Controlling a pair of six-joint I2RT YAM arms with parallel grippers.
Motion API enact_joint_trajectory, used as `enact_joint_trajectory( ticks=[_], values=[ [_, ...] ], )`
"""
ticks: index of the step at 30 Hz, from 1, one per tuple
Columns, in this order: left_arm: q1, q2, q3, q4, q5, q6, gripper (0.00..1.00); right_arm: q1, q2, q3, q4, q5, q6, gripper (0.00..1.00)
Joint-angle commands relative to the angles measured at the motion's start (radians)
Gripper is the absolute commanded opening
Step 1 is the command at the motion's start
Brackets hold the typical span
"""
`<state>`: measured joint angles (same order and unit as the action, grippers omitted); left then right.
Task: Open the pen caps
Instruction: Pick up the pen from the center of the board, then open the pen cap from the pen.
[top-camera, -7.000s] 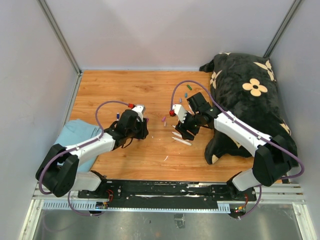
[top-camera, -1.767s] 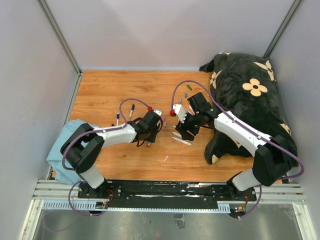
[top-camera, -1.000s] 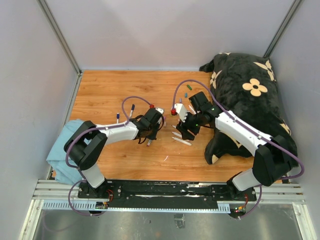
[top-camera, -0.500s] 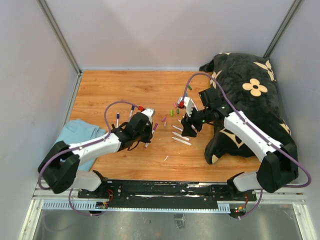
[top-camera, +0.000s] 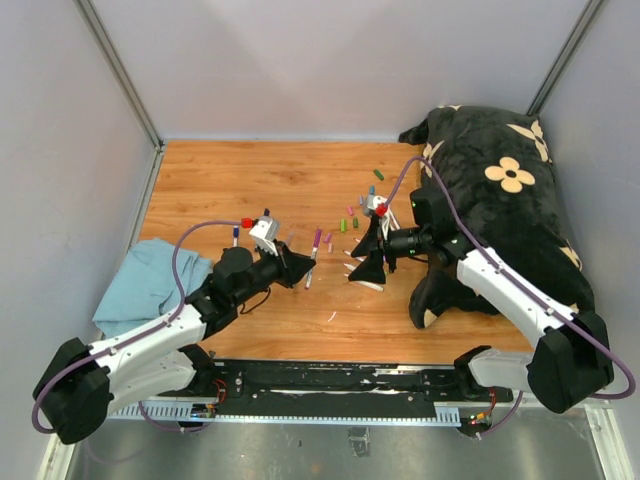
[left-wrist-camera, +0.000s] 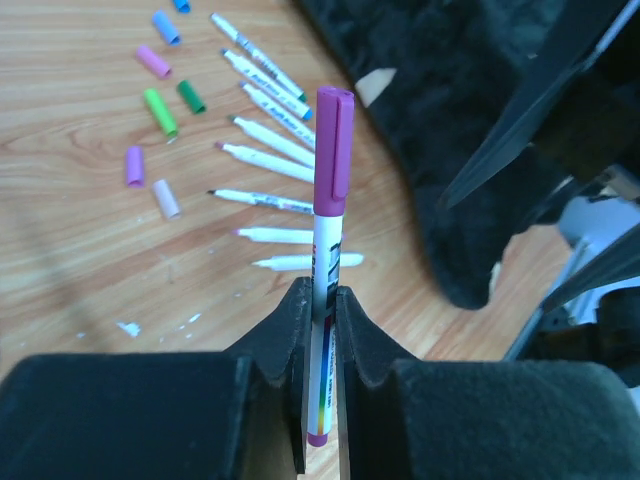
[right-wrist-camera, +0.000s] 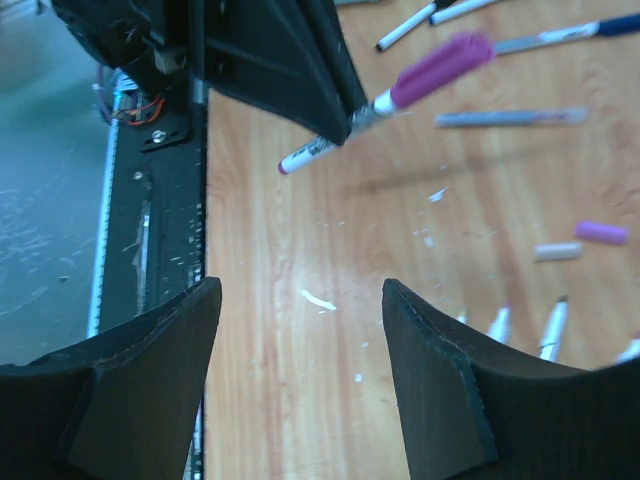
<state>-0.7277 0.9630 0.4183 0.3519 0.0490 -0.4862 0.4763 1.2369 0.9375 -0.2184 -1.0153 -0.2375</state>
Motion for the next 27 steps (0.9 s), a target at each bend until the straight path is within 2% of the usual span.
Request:
enact_joint_trajectory(
  ticks=[1, 8, 15, 21, 27],
  values=[
    [0.005, -0.05, -0.052, 0.214, 0.043, -0.099, 0.0, -0.019, -0.03, -0.045, 0.165, -0.105, 0.095, 0.67],
    [0.004, -0.085, -0.1, 0.326, 0.041, -0.16, 0.0, -0.025, -0.038, -0.08, 0.2, -0.126, 0.115, 0.72],
    [-0.002, -0.092, -0.165, 0.464, 0.023, -0.235, 0.0, -0.027, -0.01, -0.105, 0.279, -0.214, 0.213, 1.0],
    [-0.005, -0.086, -0.212, 0.567, -0.01, -0.276, 0.0, -0.027, 0.014, -0.158, 0.415, -0.176, 0.375, 0.98],
    [-0.019, -0.094, -0.251, 0.621, -0.068, -0.305, 0.0, -0.026, 0.017, -0.175, 0.44, -0.152, 0.376, 0.98]
  ],
)
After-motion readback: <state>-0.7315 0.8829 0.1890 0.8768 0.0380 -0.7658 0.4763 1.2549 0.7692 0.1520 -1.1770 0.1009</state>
